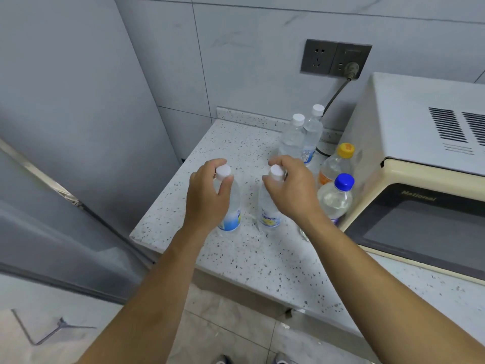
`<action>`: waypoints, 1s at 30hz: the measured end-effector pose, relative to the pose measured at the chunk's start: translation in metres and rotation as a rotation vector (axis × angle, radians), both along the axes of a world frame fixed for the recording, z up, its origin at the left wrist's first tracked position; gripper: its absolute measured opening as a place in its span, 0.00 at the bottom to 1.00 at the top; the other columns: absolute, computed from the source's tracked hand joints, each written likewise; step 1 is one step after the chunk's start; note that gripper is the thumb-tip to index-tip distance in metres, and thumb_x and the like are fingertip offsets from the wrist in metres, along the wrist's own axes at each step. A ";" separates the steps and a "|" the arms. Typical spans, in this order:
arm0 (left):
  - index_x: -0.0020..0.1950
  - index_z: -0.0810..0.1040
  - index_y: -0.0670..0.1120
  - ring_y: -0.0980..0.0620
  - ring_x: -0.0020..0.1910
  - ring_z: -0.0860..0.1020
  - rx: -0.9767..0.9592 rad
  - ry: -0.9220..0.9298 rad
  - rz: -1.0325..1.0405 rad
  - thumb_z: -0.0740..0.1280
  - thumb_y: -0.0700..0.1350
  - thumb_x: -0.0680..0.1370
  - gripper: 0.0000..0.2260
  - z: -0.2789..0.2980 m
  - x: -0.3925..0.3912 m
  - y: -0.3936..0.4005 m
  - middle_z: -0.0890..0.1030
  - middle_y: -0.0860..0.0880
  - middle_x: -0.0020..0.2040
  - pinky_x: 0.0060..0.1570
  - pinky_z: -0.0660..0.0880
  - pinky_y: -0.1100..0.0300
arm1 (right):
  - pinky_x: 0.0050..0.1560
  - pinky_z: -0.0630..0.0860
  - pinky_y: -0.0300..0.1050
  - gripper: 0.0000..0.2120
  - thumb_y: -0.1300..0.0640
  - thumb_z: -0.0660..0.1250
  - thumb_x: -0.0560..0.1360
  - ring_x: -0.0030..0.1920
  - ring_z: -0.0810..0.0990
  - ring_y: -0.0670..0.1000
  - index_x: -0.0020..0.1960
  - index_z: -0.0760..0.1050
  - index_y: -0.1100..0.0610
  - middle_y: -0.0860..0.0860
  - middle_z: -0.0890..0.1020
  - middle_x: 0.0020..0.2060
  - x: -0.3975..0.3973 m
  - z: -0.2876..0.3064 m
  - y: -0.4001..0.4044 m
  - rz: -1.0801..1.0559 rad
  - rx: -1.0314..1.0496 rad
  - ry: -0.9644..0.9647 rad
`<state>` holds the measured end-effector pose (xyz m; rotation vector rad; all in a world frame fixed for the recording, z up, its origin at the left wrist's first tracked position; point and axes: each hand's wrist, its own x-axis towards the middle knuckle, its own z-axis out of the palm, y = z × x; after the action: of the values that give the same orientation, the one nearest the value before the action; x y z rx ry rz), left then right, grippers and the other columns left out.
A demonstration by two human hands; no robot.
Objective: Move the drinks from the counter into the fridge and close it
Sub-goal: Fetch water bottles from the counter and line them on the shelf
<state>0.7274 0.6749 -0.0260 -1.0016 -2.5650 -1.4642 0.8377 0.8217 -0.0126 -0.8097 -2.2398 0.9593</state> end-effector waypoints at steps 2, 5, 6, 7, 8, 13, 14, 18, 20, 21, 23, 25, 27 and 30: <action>0.67 0.71 0.53 0.56 0.58 0.74 0.020 -0.118 -0.038 0.66 0.51 0.79 0.17 -0.014 0.003 -0.003 0.76 0.56 0.61 0.51 0.70 0.67 | 0.55 0.72 0.47 0.18 0.51 0.75 0.71 0.55 0.76 0.55 0.58 0.77 0.55 0.50 0.80 0.52 0.005 -0.015 -0.005 -0.077 -0.001 0.039; 0.66 0.66 0.59 0.60 0.54 0.74 0.026 -0.274 -0.054 0.70 0.58 0.74 0.23 -0.040 0.007 -0.008 0.75 0.60 0.58 0.47 0.71 0.68 | 0.59 0.73 0.48 0.29 0.45 0.78 0.67 0.59 0.75 0.51 0.64 0.71 0.51 0.49 0.77 0.57 0.011 -0.045 -0.015 -0.118 -0.176 0.009; 0.65 0.64 0.62 0.61 0.54 0.74 0.031 -0.309 -0.048 0.73 0.59 0.71 0.27 -0.047 0.007 -0.009 0.74 0.63 0.57 0.46 0.70 0.69 | 0.59 0.73 0.47 0.32 0.45 0.78 0.66 0.59 0.75 0.50 0.65 0.69 0.49 0.47 0.77 0.58 0.013 -0.055 -0.018 -0.118 -0.262 0.002; 0.64 0.63 0.65 0.63 0.54 0.75 0.038 -0.353 -0.034 0.75 0.59 0.69 0.29 -0.054 0.007 -0.010 0.74 0.65 0.57 0.45 0.70 0.70 | 0.58 0.74 0.47 0.33 0.46 0.79 0.65 0.59 0.76 0.49 0.64 0.68 0.48 0.46 0.77 0.58 0.014 -0.064 -0.020 -0.121 -0.347 -0.003; 0.63 0.62 0.68 0.66 0.54 0.75 0.044 -0.405 -0.015 0.76 0.60 0.66 0.31 -0.061 0.008 -0.011 0.74 0.67 0.56 0.45 0.70 0.70 | 0.57 0.75 0.47 0.32 0.47 0.80 0.65 0.58 0.76 0.49 0.63 0.67 0.46 0.45 0.77 0.57 0.015 -0.071 -0.021 -0.129 -0.421 -0.007; 0.61 0.66 0.63 0.62 0.52 0.78 0.066 -0.623 0.029 0.78 0.58 0.64 0.31 -0.098 0.014 -0.015 0.77 0.64 0.53 0.41 0.73 0.68 | 0.45 0.73 0.34 0.30 0.50 0.80 0.66 0.50 0.77 0.39 0.59 0.67 0.42 0.36 0.77 0.50 0.015 -0.086 -0.025 -0.163 -0.530 0.031; 0.61 0.67 0.63 0.62 0.52 0.78 0.071 -0.646 0.036 0.79 0.56 0.65 0.30 -0.102 0.015 -0.016 0.77 0.63 0.54 0.41 0.73 0.67 | 0.46 0.73 0.34 0.30 0.50 0.80 0.66 0.51 0.77 0.39 0.60 0.68 0.43 0.37 0.77 0.51 0.016 -0.087 -0.027 -0.167 -0.536 0.047; 0.59 0.69 0.63 0.64 0.51 0.77 0.120 -0.684 0.035 0.79 0.55 0.65 0.28 -0.110 0.015 -0.018 0.78 0.63 0.54 0.42 0.72 0.66 | 0.57 0.78 0.46 0.31 0.53 0.81 0.66 0.56 0.78 0.45 0.64 0.71 0.49 0.44 0.79 0.56 0.029 -0.093 -0.041 -0.184 -0.534 0.103; 0.59 0.71 0.63 0.64 0.50 0.78 0.134 -0.689 0.021 0.79 0.55 0.65 0.27 -0.112 0.016 -0.022 0.79 0.62 0.53 0.42 0.72 0.67 | 0.62 0.77 0.50 0.32 0.54 0.81 0.66 0.59 0.78 0.48 0.66 0.70 0.50 0.47 0.79 0.58 0.036 -0.095 -0.050 -0.214 -0.536 0.122; 0.59 0.72 0.63 0.65 0.50 0.78 0.134 -0.689 0.012 0.79 0.55 0.65 0.26 -0.113 0.017 -0.024 0.79 0.62 0.53 0.42 0.72 0.68 | 0.63 0.77 0.51 0.32 0.55 0.81 0.67 0.60 0.78 0.48 0.66 0.70 0.51 0.47 0.79 0.59 0.040 -0.095 -0.055 -0.225 -0.537 0.137; 0.59 0.73 0.63 0.65 0.50 0.79 0.136 -0.687 -0.018 0.79 0.54 0.66 0.25 -0.115 0.021 -0.030 0.80 0.62 0.53 0.44 0.73 0.67 | 0.62 0.77 0.51 0.32 0.57 0.80 0.67 0.60 0.79 0.48 0.67 0.71 0.51 0.47 0.80 0.59 0.046 -0.096 -0.062 -0.232 -0.538 0.170; 0.58 0.74 0.64 0.66 0.50 0.79 0.140 -0.694 -0.045 0.79 0.53 0.67 0.24 -0.117 0.025 -0.037 0.81 0.64 0.52 0.43 0.73 0.70 | 0.58 0.78 0.46 0.30 0.57 0.80 0.67 0.58 0.80 0.47 0.66 0.72 0.51 0.47 0.81 0.58 0.053 -0.097 -0.068 -0.229 -0.562 0.198; 0.55 0.75 0.65 0.69 0.48 0.79 0.156 -0.714 -0.066 0.78 0.52 0.68 0.20 -0.117 0.030 -0.044 0.81 0.67 0.50 0.40 0.73 0.74 | 0.51 0.79 0.38 0.27 0.57 0.79 0.68 0.55 0.82 0.43 0.64 0.74 0.49 0.44 0.83 0.55 0.059 -0.097 -0.074 -0.233 -0.613 0.229; 0.56 0.78 0.61 0.62 0.50 0.82 0.239 -0.829 -0.082 0.76 0.53 0.71 0.16 -0.118 0.037 -0.055 0.84 0.62 0.51 0.39 0.77 0.73 | 0.45 0.79 0.33 0.20 0.58 0.78 0.71 0.51 0.83 0.41 0.59 0.77 0.47 0.42 0.85 0.51 0.066 -0.100 -0.081 -0.222 -0.697 0.291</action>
<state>0.7642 0.6201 -0.1436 -0.5290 -2.6916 -2.5623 0.9040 0.7404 -0.1124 -1.0930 -1.5226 1.6514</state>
